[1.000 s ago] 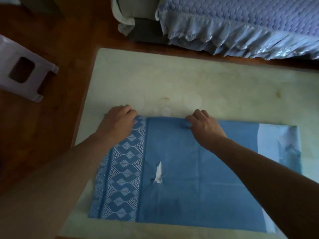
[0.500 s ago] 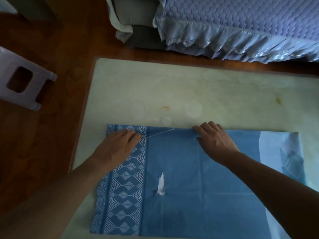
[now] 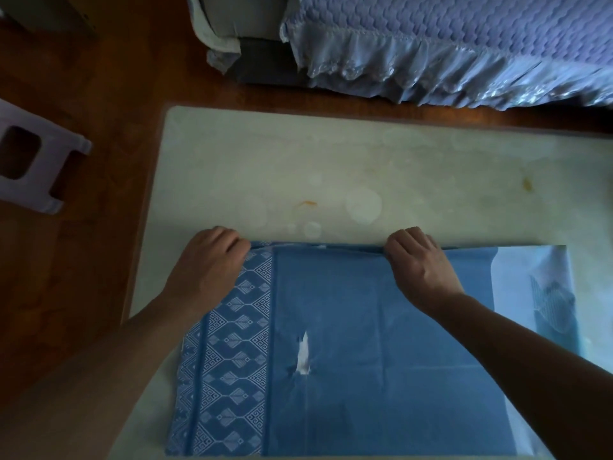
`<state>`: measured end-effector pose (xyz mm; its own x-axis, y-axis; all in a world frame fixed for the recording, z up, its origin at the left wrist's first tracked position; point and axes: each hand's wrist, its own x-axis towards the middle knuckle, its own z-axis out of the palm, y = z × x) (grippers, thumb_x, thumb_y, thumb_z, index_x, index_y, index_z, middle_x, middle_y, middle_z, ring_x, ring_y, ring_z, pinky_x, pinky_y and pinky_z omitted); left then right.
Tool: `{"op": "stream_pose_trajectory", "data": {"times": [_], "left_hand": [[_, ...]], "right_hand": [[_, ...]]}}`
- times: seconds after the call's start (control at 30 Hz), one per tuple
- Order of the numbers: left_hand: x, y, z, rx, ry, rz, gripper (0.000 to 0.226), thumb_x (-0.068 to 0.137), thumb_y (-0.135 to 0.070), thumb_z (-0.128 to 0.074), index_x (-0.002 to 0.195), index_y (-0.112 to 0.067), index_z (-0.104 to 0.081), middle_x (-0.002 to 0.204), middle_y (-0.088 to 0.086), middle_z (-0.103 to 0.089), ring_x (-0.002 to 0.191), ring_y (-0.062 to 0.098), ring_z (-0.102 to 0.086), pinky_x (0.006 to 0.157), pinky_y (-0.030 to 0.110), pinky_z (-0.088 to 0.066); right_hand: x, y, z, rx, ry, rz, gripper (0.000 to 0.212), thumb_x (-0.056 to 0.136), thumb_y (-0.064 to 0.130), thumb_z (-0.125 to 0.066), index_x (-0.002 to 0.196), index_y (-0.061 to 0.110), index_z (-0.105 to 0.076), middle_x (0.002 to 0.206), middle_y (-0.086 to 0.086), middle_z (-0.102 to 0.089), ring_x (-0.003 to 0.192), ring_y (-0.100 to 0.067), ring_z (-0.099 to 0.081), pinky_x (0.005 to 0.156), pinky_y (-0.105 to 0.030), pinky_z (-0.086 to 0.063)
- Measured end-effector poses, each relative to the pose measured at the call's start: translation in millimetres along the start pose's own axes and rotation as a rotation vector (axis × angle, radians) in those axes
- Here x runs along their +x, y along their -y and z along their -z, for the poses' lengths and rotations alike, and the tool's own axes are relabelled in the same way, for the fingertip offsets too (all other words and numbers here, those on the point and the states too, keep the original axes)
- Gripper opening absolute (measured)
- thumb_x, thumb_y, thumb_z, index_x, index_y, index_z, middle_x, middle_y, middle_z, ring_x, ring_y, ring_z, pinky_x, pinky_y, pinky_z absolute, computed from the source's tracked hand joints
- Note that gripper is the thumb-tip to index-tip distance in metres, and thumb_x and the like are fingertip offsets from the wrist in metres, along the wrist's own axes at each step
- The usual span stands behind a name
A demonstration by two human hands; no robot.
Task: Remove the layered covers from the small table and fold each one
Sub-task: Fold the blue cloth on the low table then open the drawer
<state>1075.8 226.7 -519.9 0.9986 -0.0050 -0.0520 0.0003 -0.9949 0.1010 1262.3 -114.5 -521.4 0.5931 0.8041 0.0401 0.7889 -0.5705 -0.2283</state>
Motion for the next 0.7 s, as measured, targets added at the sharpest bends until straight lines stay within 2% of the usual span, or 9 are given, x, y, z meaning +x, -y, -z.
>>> {"op": "stream_pose_trajectory", "data": {"times": [0.07, 0.13, 0.27, 0.3, 0.33, 0.4, 0.5, 0.63, 0.7], "left_hand": [[-10, -1, 3, 0.018, -0.007, -0.04, 0.015, 0.086, -0.006, -0.069, 0.101, -0.009, -0.066, 0.104, 0.009, -0.063, 0.101, 0.032, -0.057, 0.088, 0.043, -0.046], [-15, -2, 3, -0.002, -0.011, -0.061, 0.02, 0.083, -0.003, -0.067, 0.103, -0.006, -0.066, 0.111, 0.012, -0.064, 0.107, 0.035, -0.058, 0.093, 0.046, -0.048], [-7, -8, 3, -0.111, 0.01, 0.025, 0.012, 0.087, -0.012, -0.069, 0.096, -0.011, -0.061, 0.088, 0.008, -0.066, 0.082, 0.032, -0.062, 0.072, 0.042, -0.049], [-4, -9, 3, -0.112, 0.008, 0.041, 0.006, 0.093, -0.017, -0.064, 0.094, -0.012, -0.061, 0.084, 0.007, -0.064, 0.077, 0.031, -0.06, 0.067, 0.042, -0.048], [0, -10, 4, -0.107, 0.013, 0.072, 0.011, 0.098, -0.021, -0.056, 0.092, -0.012, -0.06, 0.083, 0.007, -0.062, 0.076, 0.031, -0.058, 0.065, 0.042, -0.047], [7, -12, 4, -0.131, 0.031, 0.181, 0.02, 0.103, -0.023, -0.049, 0.09, -0.012, -0.059, 0.084, 0.007, -0.061, 0.076, 0.031, -0.056, 0.062, 0.04, -0.043], [16, -10, 4, -0.199, 0.079, 0.346, 0.016, 0.102, -0.025, -0.052, 0.09, -0.015, -0.053, 0.084, 0.006, -0.063, 0.074, 0.031, -0.057, 0.062, 0.037, -0.04], [16, 3, 9, -0.192, 0.141, 0.418, 0.017, 0.1, -0.025, -0.059, 0.086, -0.015, -0.057, 0.086, 0.006, -0.068, 0.075, 0.032, -0.061, 0.063, 0.039, -0.046], [13, 7, 12, -0.241, 0.161, 0.466, 0.02, 0.099, -0.028, -0.062, 0.083, -0.017, -0.057, 0.082, 0.002, -0.067, 0.07, 0.027, -0.058, 0.06, 0.032, -0.04]], "right_hand": [[-12, -1, 3, 0.009, 0.006, 0.075, 0.019, 0.079, -0.013, -0.058, 0.083, 0.006, -0.057, 0.081, -0.01, -0.051, 0.074, -0.032, -0.048, 0.067, -0.042, -0.041], [-22, -2, 6, 0.036, 0.009, 0.096, 0.016, 0.082, -0.01, -0.057, 0.085, 0.006, -0.058, 0.076, -0.009, -0.051, 0.068, -0.032, -0.047, 0.064, -0.042, -0.041], [-13, -8, 7, 0.09, 0.025, -0.025, 0.009, 0.094, 0.007, -0.055, 0.096, 0.007, -0.063, 0.077, -0.008, -0.058, 0.07, -0.033, -0.053, 0.065, -0.041, -0.044], [-7, -10, 6, 0.096, 0.045, -0.054, 0.009, 0.095, 0.01, -0.054, 0.097, 0.009, -0.063, 0.079, -0.008, -0.059, 0.072, -0.034, -0.055, 0.065, -0.04, -0.044], [-1, -12, 4, 0.105, 0.069, -0.089, 0.009, 0.095, 0.012, -0.054, 0.097, 0.01, -0.063, 0.081, -0.008, -0.06, 0.074, -0.035, -0.057, 0.065, -0.04, -0.045], [10, -12, 2, 0.14, 0.112, -0.199, 0.008, 0.096, 0.015, -0.056, 0.099, 0.012, -0.063, 0.088, -0.008, -0.062, 0.081, -0.035, -0.06, 0.066, -0.039, -0.047], [15, -9, 2, 0.21, 0.124, -0.376, 0.011, 0.092, 0.014, -0.061, 0.103, 0.016, -0.062, 0.094, -0.004, -0.065, 0.085, -0.031, -0.06, 0.067, -0.038, -0.049], [16, -9, 5, 0.24, 0.166, -0.43, 0.012, 0.086, 0.008, -0.064, 0.091, 0.019, -0.062, 0.086, 0.001, -0.066, 0.08, -0.03, -0.061, 0.065, -0.037, -0.048], [23, -10, 9, 0.249, 0.216, -0.479, 0.012, 0.085, 0.009, -0.065, 0.091, 0.019, -0.065, 0.086, 0.0, -0.068, 0.082, -0.03, -0.062, 0.067, -0.034, -0.046]]}}
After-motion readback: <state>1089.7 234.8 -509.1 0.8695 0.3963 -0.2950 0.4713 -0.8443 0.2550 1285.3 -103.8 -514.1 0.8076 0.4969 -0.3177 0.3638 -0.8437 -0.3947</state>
